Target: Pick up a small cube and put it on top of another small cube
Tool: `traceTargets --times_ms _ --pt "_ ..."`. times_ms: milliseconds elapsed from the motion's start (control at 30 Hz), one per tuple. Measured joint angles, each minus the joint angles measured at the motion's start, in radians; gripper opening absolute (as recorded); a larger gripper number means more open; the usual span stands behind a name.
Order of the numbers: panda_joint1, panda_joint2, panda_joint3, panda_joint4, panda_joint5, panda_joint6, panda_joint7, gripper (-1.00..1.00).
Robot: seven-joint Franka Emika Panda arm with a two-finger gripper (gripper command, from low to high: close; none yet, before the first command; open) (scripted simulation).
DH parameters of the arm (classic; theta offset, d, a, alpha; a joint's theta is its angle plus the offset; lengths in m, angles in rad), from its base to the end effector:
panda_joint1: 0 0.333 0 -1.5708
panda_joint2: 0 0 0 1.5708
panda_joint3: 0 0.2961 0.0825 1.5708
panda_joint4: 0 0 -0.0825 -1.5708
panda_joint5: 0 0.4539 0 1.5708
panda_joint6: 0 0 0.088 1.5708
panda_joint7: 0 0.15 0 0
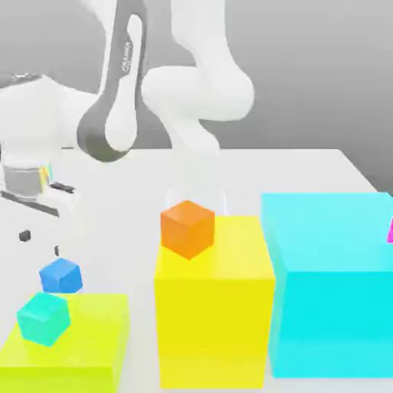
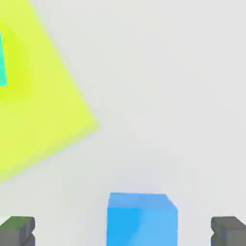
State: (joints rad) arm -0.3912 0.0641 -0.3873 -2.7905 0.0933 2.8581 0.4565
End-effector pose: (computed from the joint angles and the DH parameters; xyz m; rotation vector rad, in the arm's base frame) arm 0.2766 -0.2871 0.0635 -2.4777 1.9302 -0.0150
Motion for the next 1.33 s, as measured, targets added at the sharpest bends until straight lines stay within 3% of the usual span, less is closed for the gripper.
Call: traceTargets --times_ms 167,200,433,667,1067,1200,1233,1333 --pt "-0.158 0.184 0.204 0.031 0.213 0.139 -0.161 0.00" --pt "-0.190 0.210 0.239 0.036 0.227 0.162 -0.173 -1.00" --pt "-0.197 0.212 0.246 0.037 0.225 0.162 -0.171 -1.00" --pt "-0.114 -0.012 0.107 0.000 -0.041 -0.018 0.038 -1.00" --pt "0.040 -0.066 0.233 0.374 -0.089 -0.443 0.560 -1.00" --pt "0.060 0.024 0.245 0.394 -0.067 -0.374 0.601 -1.00" --pt "0.058 0.049 0.245 0.388 -0.061 -0.344 0.599 1.00" --pt "0.058 0.049 0.245 0.388 -0.061 -0.344 0.599 1.00"
